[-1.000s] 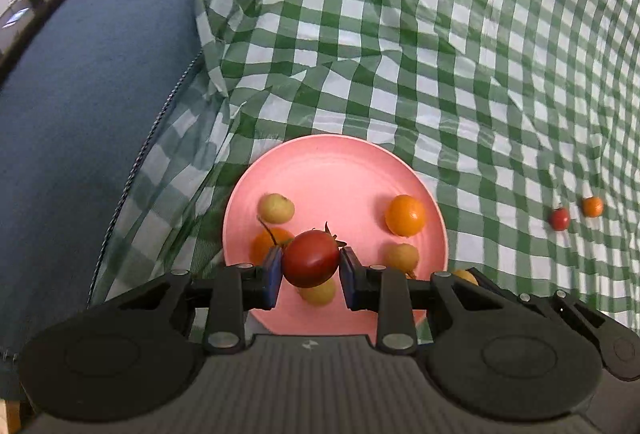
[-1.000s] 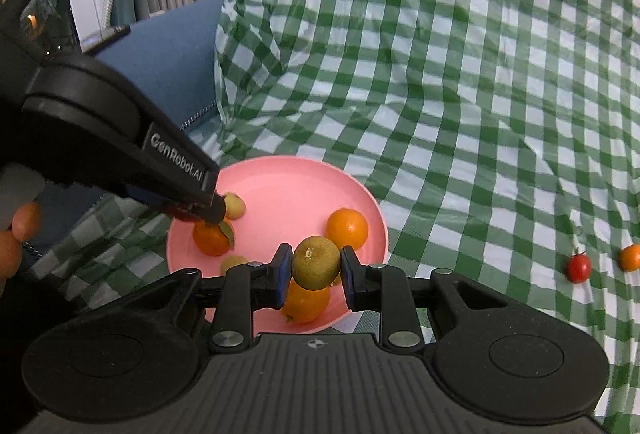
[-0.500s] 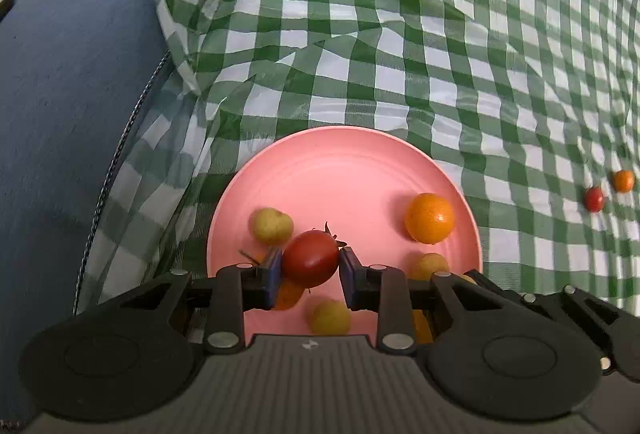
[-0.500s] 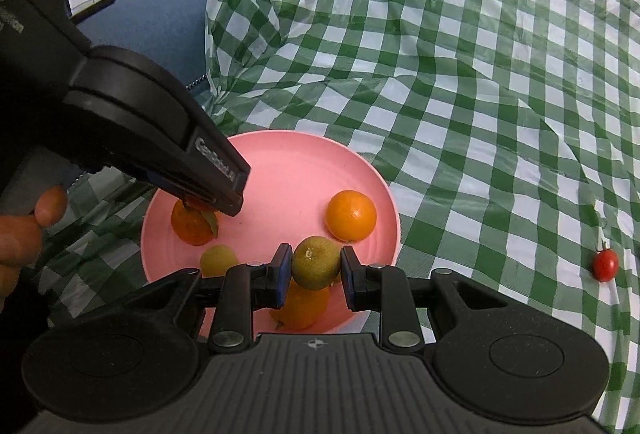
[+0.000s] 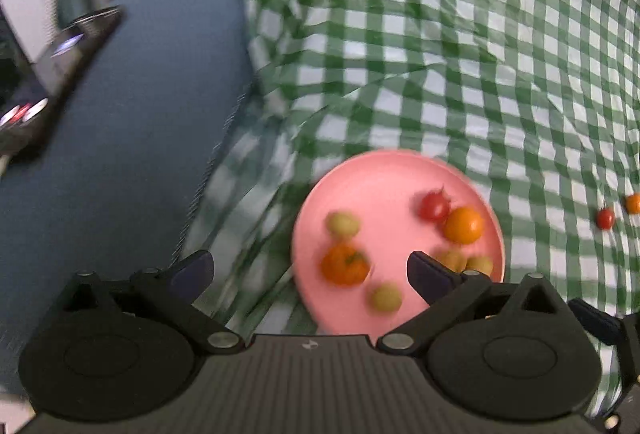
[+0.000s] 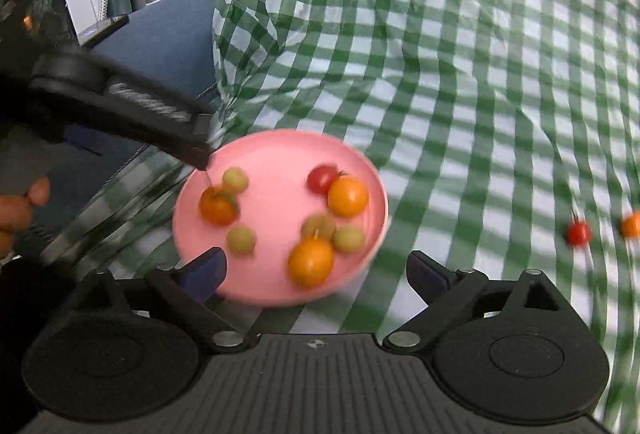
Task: Organize fruits
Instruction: 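Lower both fruits onto the pink plate and open both tools, then lift both tools away from the plate toward the last fruits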
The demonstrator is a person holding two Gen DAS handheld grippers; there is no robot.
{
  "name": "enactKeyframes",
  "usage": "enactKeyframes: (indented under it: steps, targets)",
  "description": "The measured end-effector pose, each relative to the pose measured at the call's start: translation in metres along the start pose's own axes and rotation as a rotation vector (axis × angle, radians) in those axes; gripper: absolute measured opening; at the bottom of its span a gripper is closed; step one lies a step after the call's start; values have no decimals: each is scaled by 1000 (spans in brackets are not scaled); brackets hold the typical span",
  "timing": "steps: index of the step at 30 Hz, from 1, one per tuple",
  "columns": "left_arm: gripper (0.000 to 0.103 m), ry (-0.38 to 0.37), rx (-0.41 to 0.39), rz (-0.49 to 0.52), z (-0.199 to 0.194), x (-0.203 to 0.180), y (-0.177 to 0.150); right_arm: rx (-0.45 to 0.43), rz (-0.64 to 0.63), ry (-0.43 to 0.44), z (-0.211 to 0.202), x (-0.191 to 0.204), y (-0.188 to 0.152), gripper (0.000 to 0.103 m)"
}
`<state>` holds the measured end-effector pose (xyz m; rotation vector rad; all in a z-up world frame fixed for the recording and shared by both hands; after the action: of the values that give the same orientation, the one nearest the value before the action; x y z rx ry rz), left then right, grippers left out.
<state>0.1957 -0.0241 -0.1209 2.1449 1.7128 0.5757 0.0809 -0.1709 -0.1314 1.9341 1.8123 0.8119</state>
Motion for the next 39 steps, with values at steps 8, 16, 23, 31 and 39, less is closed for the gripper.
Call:
enactKeyframes:
  steps: [8, 16, 23, 31, 39]
  targets:
    - [103, 78, 36, -51, -53, 11, -58, -58, -4, -19, -57, 3, -17, 102]
    - [103, 78, -45, -18, -101, -6, -76, -209, -4, -39, -112, 7, -14, 102]
    - [103, 68, -115, 2, -137, -17, -93, -284, -3, -51, -147, 10, -19, 102]
    - [103, 64, -142, -2, -155, -14, -105, -334, -4, -67, -172, 15, -26, 102]
    - [103, 55, -167, 4, -163, -14, -106, -353, -10, -90, -181, 17, -28, 102]
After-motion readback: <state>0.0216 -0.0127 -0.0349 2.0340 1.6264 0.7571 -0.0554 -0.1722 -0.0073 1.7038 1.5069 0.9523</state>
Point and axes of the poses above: each gripper's, at about its wrist camera, not at the fingertips, and z roughly the way its jaws point, x to its left, y to its top, the point moved 5 cm from there along z, roughly the way its jaws point, and after that the axes turned 3 degrees about z, right-handed, at the moved point
